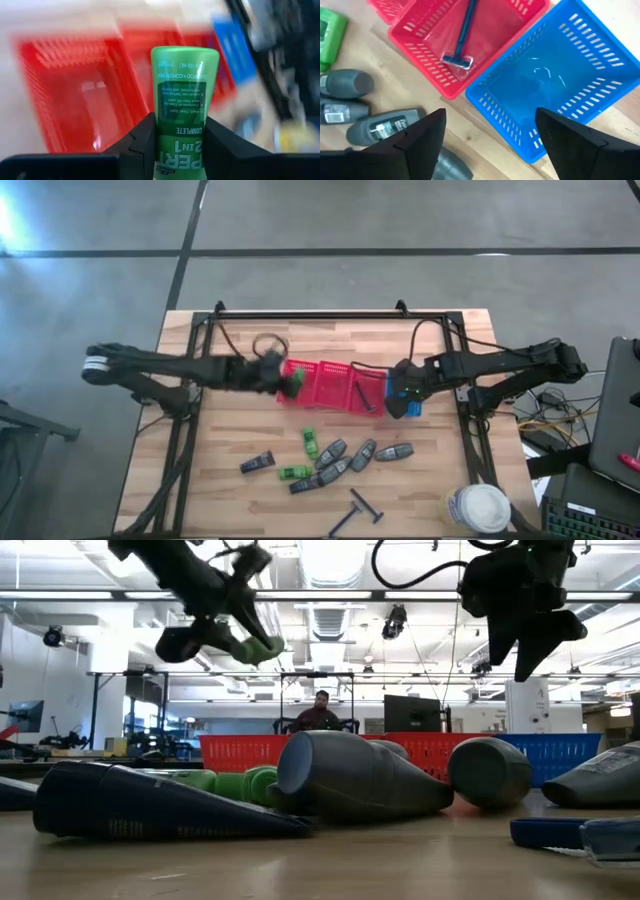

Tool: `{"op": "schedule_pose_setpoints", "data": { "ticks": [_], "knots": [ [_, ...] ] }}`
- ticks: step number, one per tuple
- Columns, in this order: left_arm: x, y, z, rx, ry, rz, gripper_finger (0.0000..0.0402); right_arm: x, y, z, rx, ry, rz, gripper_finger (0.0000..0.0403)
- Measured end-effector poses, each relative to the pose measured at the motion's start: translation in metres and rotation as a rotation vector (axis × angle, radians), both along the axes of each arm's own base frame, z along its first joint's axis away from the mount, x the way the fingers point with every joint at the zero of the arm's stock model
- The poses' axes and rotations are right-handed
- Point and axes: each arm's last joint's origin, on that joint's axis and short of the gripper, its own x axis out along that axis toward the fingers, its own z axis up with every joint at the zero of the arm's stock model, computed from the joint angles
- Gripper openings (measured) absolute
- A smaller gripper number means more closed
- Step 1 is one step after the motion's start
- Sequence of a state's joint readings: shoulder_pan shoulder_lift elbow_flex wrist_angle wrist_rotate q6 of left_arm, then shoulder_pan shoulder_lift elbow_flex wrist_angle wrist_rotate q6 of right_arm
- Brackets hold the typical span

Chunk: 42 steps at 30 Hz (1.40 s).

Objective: Pick & Place Travel size toiletries
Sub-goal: Put the green shampoo in the left red bin

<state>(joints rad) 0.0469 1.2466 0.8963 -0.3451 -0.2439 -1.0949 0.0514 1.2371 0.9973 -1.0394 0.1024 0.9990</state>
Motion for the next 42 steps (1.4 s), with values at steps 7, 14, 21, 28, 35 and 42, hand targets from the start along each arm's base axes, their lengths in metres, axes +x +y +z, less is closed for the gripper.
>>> {"op": "schedule_pose_setpoints", "data": {
  "ticks": [7,14,21,28,35,42],
  "knots": [
    [0.022,0.039,-0.041,-0.076,0.120,0.011,0.0142,0.007,0.000,-0.010,-0.008,0.047,0.000,0.0324],
    [0.038,0.042,-0.078,-0.140,0.240,-0.016,0.0201,0.009,0.001,-0.013,-0.005,0.067,-0.002,0.0335],
    [0.024,0.043,-0.042,0.003,0.169,0.042,0.0233,0.008,0.001,-0.012,-0.005,0.065,0.001,0.0340],
    [0.011,-0.015,-0.003,0.177,0.004,-0.749,0.0235,0.008,0.001,-0.013,-0.009,0.070,0.044,0.0328],
    [0.017,-0.090,-0.026,0.456,0.131,-0.935,0.0236,0.008,0.001,-0.013,0.003,0.074,0.065,0.0330],
    [0.040,-0.140,-0.054,0.443,0.253,-1.080,0.0237,0.007,0.002,-0.015,0.006,0.082,0.089,0.0345]
  ]
}}
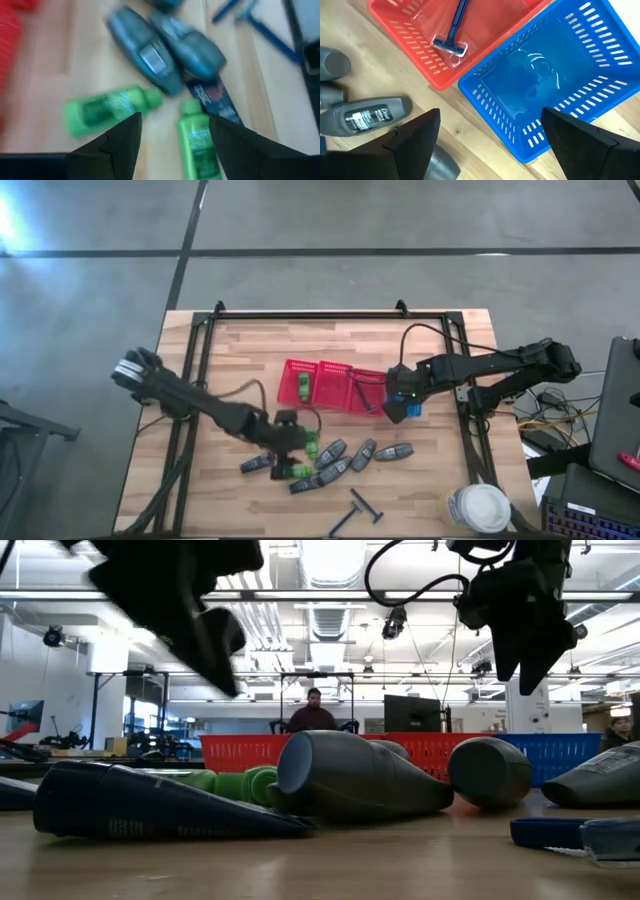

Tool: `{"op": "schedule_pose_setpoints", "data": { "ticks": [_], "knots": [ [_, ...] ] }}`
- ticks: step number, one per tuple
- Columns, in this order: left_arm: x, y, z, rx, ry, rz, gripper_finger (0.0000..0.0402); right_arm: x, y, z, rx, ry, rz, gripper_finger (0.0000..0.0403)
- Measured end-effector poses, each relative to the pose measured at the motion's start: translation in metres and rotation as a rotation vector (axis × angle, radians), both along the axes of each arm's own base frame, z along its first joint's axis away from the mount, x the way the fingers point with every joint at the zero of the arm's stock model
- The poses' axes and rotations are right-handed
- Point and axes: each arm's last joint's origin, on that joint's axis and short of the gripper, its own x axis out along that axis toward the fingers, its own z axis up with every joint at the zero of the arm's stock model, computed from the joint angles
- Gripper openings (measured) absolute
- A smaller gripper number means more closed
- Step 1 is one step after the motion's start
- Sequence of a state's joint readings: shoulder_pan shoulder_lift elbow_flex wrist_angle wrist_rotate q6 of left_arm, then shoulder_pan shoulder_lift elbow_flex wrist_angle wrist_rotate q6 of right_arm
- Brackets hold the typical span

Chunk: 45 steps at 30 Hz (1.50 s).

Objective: Pick & Place Travel size toiletries
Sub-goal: Put the green shampoo in the left red bin

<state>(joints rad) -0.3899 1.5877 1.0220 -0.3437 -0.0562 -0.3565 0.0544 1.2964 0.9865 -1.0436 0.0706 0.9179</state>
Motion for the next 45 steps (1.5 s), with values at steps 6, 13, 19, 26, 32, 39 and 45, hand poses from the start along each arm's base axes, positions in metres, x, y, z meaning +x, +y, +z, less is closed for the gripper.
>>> {"op": "schedule_pose_setpoints", "data": {
  "ticks": [6,13,19,26,32,39,45],
  "knots": [
    [0.004,-0.024,-0.022,0.015,0.165,0.036,0.0242,-0.001,0.000,-0.003,-0.007,0.013,0.028,0.0335],
    [0.002,-0.045,-0.025,0.029,0.173,0.016,0.0277,-0.003,0.001,-0.005,-0.008,0.024,0.036,0.0327],
    [0.003,-0.047,-0.036,0.062,0.198,0.020,0.0304,-0.003,0.002,-0.006,-0.007,0.024,0.041,0.0342],
    [0.006,-0.048,-0.054,0.086,0.254,0.021,0.0306,-0.003,0.002,-0.007,-0.008,0.028,0.039,0.0354],
    [0.007,-0.047,-0.055,0.120,0.240,0.013,0.0283,-0.003,0.002,-0.008,-0.012,0.030,0.037,0.0338],
    [0.007,-0.047,-0.055,0.126,0.240,0.013,0.0227,-0.005,0.002,-0.011,-0.016,0.042,0.037,0.0318],
    [0.008,-0.045,-0.055,0.124,0.239,0.018,0.0180,-0.005,0.002,-0.012,-0.019,0.045,0.049,0.0305]
  ]
}}
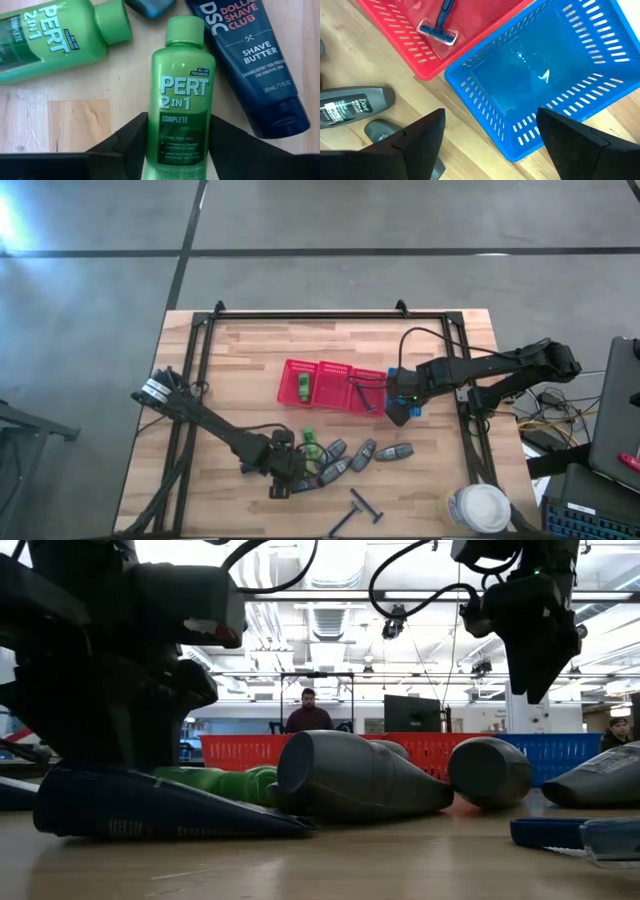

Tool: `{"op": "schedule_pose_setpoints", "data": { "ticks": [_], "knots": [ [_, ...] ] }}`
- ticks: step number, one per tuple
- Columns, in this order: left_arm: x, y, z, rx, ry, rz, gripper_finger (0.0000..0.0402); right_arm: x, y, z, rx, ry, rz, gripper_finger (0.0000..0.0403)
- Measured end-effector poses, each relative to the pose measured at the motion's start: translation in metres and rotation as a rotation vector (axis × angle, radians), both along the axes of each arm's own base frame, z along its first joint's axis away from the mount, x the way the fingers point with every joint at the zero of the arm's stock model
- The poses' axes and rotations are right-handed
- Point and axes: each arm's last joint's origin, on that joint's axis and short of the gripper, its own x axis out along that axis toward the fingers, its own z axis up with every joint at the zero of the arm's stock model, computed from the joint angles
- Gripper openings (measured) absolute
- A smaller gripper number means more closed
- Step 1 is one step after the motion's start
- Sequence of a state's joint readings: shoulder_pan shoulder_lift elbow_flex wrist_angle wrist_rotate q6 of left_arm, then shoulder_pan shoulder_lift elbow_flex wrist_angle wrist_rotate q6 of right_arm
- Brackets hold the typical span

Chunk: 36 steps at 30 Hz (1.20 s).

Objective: Pick & Place Travel size toiletries
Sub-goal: Put the green shampoo in the left red bin

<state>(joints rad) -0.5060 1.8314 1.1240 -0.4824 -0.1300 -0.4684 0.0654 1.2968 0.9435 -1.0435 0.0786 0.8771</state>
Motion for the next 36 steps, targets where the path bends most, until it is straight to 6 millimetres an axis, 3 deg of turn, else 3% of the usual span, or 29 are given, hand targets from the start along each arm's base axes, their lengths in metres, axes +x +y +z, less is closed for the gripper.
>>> {"op": "schedule_pose_setpoints", "data": {
  "ticks": [6,12,16,19,22,27,36],
  "knots": [
    [0.000,0.004,0.008,0.008,0.019,0.014,0.0169,0.000,0.000,0.000,-0.002,0.002,0.013,0.0296],
    [-0.015,0.025,0.052,0.004,-0.011,0.159,0.0175,0.000,0.000,0.000,-0.003,0.000,0.017,0.0295],
    [-0.022,0.065,0.091,-0.063,-0.154,0.591,0.0170,-0.001,0.000,0.001,-0.007,-0.003,0.014,0.0307],
    [-0.023,0.106,0.105,-0.170,-0.252,0.954,0.0169,-0.001,-0.001,0.001,-0.025,-0.007,-0.007,0.0316],
    [-0.022,0.141,0.105,-0.181,-0.323,1.134,0.0169,-0.001,-0.001,0.001,-0.032,-0.011,-0.018,0.0324],
    [-0.012,0.182,0.083,-0.204,-0.303,1.194,0.0168,-0.001,-0.001,0.001,-0.040,-0.013,-0.034,0.0333],
    [-0.007,0.198,0.058,-0.172,-0.232,1.204,0.0202,-0.001,-0.001,0.002,-0.039,-0.016,-0.048,0.0335]
  ]
}}
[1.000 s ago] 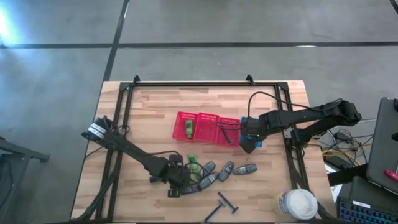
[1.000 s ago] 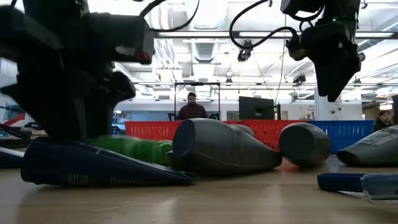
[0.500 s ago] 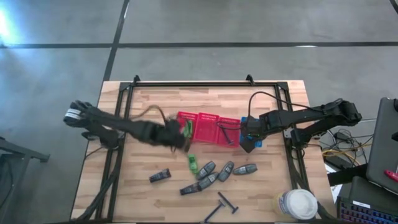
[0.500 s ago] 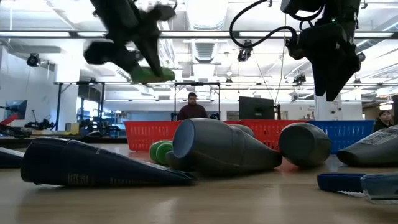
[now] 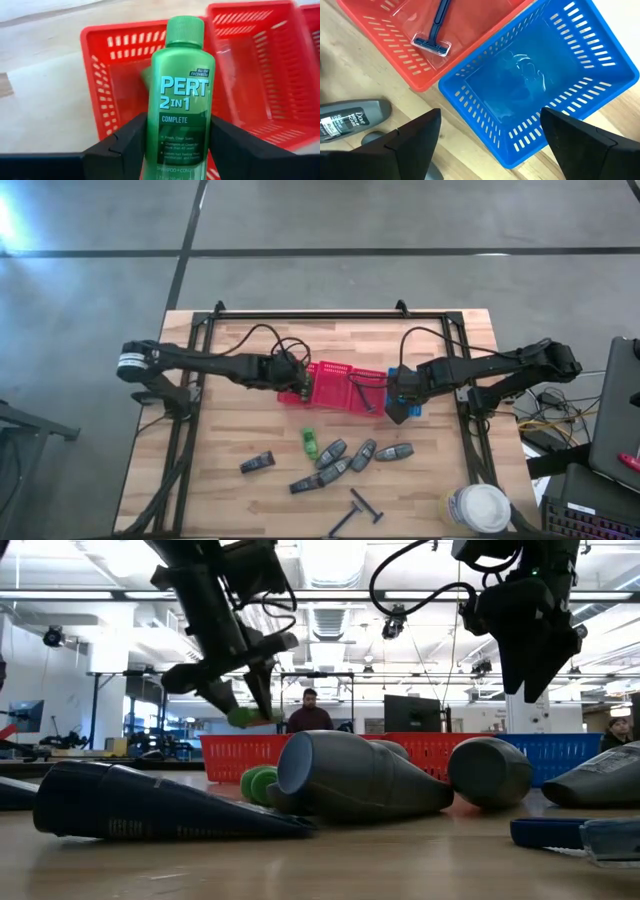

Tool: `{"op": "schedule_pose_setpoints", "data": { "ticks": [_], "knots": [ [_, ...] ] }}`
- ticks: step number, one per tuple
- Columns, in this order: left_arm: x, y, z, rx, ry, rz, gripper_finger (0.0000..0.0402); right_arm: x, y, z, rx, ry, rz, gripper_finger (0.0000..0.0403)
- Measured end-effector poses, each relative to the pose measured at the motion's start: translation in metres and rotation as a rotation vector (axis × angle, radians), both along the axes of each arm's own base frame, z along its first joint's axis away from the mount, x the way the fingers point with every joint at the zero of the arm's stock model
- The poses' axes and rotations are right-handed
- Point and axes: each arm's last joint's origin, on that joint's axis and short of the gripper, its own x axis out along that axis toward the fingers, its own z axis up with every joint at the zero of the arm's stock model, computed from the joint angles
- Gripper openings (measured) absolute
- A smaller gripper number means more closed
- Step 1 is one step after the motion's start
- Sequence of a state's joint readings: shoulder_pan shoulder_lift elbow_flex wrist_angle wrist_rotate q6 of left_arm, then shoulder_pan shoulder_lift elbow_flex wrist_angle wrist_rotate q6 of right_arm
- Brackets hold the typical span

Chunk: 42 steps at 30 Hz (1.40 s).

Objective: Pick & Place Travel size toiletries
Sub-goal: Put the green shampoo in the left red bin

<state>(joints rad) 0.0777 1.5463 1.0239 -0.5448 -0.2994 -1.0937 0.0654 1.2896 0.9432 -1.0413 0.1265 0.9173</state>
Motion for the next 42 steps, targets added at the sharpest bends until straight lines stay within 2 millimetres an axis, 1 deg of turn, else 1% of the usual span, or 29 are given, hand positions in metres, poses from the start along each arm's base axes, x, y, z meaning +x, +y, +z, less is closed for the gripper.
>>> {"op": "schedule_pose_setpoints", "data": {
  "ticks": [3,7,9,10,11,13,14,15,17,20,22,27,31,37,42],
  "knots": [
    [0.000,-0.001,-0.004,-0.007,0.005,0.002,0.0220,0.000,0.000,0.000,0.000,0.000,0.000,0.0329],
    [-0.001,-0.001,-0.003,-0.035,-0.012,0.004,0.0245,0.000,0.000,0.000,-0.001,0.000,0.001,0.0323],
    [-0.002,-0.004,0.004,-0.013,-0.009,-0.097,0.0253,0.000,0.000,0.000,-0.001,0.001,0.004,0.0322],
    [-0.001,-0.009,0.012,0.030,-0.023,-0.206,0.0254,0.000,0.000,0.000,-0.001,0.001,0.005,0.0323],
    [0.001,-0.018,0.021,0.087,-0.049,-0.382,0.0255,0.000,0.000,0.000,-0.001,0.002,0.007,0.0324],
    [0.002,-0.044,0.038,0.214,-0.118,-0.786,0.0254,0.000,0.000,0.000,-0.002,0.003,0.010,0.0329],
    [0.001,-0.059,0.043,0.287,-0.140,-0.971,0.0253,0.000,0.000,0.000,-0.002,0.004,0.014,0.0332],
    [-0.001,-0.073,0.046,0.359,-0.148,-1.117,0.0253,0.000,0.000,0.000,-0.003,0.004,0.017,0.0335],
    [-0.005,-0.097,0.042,0.497,-0.107,-1.372,0.0252,0.000,0.000,0.000,0.000,0.005,0.019,0.0340],
    [-0.002,-0.115,0.024,0.609,-0.012,-1.603,0.0252,-0.001,0.000,0.000,0.009,0.009,0.021,0.0346],
    [0.005,-0.119,0.011,0.638,0.045,-1.690,0.0252,-0.001,0.001,0.000,0.018,0.011,0.023,0.0350],
    [0.034,-0.123,0.000,0.719,0.077,-1.809,0.0252,-0.004,0.001,-0.001,0.032,0.050,0.018,0.0354],
    [0.051,-0.119,-0.017,0.674,0.129,-1.903,0.0252,-0.009,0.001,-0.001,0.032,0.087,0.003,0.0353],
    [0.061,-0.111,-0.034,0.610,0.286,-2.071,0.0252,-0.011,0.000,0.001,0.034,0.085,-0.011,0.0361],
    [0.067,-0.101,-0.039,0.629,0.301,-2.100,0.0252,-0.011,0.000,0.001,0.031,0.084,-0.013,0.0357]
  ]
}}
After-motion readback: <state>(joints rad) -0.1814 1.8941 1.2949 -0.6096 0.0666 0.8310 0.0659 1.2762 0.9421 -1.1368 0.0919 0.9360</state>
